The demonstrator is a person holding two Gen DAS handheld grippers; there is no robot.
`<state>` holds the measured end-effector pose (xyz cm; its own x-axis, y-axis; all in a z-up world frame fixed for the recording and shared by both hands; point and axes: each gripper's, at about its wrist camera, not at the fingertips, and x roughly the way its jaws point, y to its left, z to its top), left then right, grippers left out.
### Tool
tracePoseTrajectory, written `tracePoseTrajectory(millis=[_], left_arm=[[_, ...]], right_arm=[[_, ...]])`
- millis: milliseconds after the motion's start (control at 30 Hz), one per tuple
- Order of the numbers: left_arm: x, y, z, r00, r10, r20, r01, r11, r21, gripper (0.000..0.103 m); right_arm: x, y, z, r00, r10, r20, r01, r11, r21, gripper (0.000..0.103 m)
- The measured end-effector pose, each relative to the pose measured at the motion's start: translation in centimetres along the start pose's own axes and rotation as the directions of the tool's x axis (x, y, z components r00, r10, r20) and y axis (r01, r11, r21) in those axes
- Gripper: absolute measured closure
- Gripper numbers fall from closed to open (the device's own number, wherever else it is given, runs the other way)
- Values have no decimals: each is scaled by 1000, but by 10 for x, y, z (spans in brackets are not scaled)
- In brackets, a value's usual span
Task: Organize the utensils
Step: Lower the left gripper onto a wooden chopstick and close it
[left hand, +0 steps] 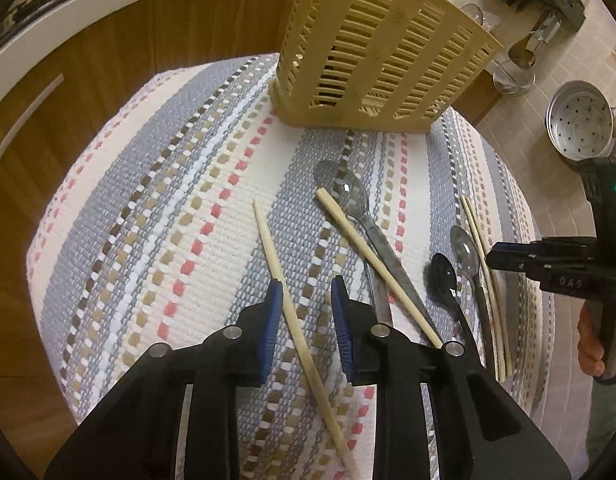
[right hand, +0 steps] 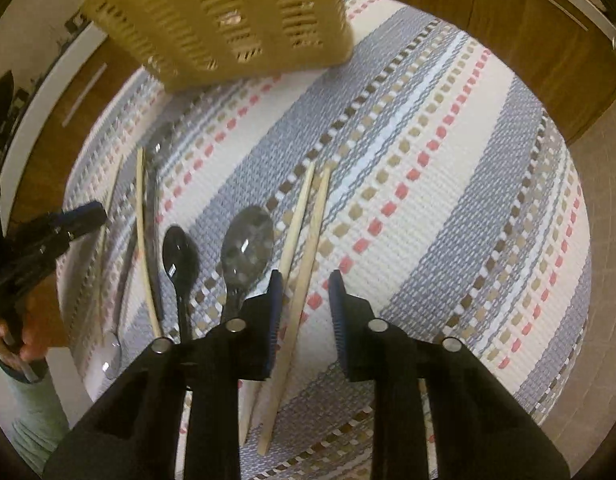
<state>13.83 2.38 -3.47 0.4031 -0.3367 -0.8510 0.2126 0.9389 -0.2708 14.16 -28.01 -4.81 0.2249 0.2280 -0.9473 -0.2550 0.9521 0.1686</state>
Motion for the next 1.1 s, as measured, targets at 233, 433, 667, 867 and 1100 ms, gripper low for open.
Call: tracePoseTrajectory(millis=[233, 433, 667, 867, 1100], left_arm=[[10, -5, 6, 999, 20, -25, -20, 1000, 15, 80], [14, -13, 10, 998, 34, -51, -31, 998, 50, 79], [24, -24, 18, 996, 46, -70, -41, 997, 70, 77], [26, -31, 18, 990, 109, -87, -97, 987, 126, 84], [23, -27, 19, 993, 102, -55, -96, 989, 113, 100]], right_arm=[[4, 12, 1, 999, -28, -28, 28, 1000, -5, 84], [5, 7, 5, 998, -17, -62, 16, 1000, -21, 84], [8, 9, 17, 995, -35, -98, 34, 999, -19, 84], [11, 32, 16, 987, -137, -79, 128, 986, -108, 88], [6, 15, 12, 998, -44, -34, 42, 996, -73, 98]])
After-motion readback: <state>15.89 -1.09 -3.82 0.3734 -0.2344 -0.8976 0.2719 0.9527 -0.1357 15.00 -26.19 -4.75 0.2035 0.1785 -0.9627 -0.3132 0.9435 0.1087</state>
